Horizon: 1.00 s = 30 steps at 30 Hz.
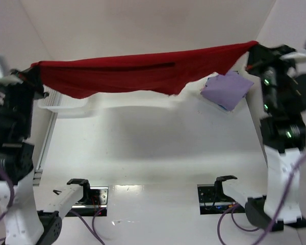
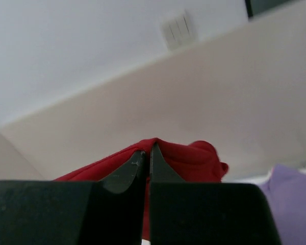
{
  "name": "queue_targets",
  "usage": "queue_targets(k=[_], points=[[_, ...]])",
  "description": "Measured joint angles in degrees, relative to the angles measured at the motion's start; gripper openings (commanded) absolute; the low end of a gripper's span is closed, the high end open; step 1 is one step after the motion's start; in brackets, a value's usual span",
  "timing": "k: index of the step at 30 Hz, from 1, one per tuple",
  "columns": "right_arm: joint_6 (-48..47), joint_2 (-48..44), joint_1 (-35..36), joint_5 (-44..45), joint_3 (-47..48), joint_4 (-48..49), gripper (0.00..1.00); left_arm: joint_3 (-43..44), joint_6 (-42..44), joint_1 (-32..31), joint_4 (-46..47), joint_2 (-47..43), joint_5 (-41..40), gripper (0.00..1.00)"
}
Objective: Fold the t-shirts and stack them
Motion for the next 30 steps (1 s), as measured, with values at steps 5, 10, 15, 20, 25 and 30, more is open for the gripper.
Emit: queue_targets(k=[5, 10, 15, 20, 25, 30], points=[[-0.57, -9.57, -0.04, 0.61, 5.42, -0.61, 0.00, -1.95, -0.02, 0.00, -1.05, -6.62, -3.43, 0.00], [-0.85, -9.20, -0.04, 0.31, 4.81, -2.40, 0.00, -5.35, -0.07, -0.04, -2.60, -5.79, -5.14, 0.00], [-1.36, -5.62, -0.04, 0.50, 2.84, -6.64, 0.00, -6.12, 0.04, -0.07, -3.69, -2.16, -7.98, 0.00], [-1.97, -3.04, -0.04, 1.20, 0.90, -9.03, 0.00, -6.03, 0.13, -0.07, -3.10, 1.51, -9.27, 0.00], [-2.47, -4.13, -0.04, 2.05, -1.25, -9.27, 0.00, -5.66, 0.28, -0.11, -2.43, 4.74, -9.84, 0.00], [-3.06, -5.68, -0.04, 2.51, -2.64, -9.77, 0.00, -5.44, 0.22, -0.20, -1.92, 5.16, -9.68, 0.00]])
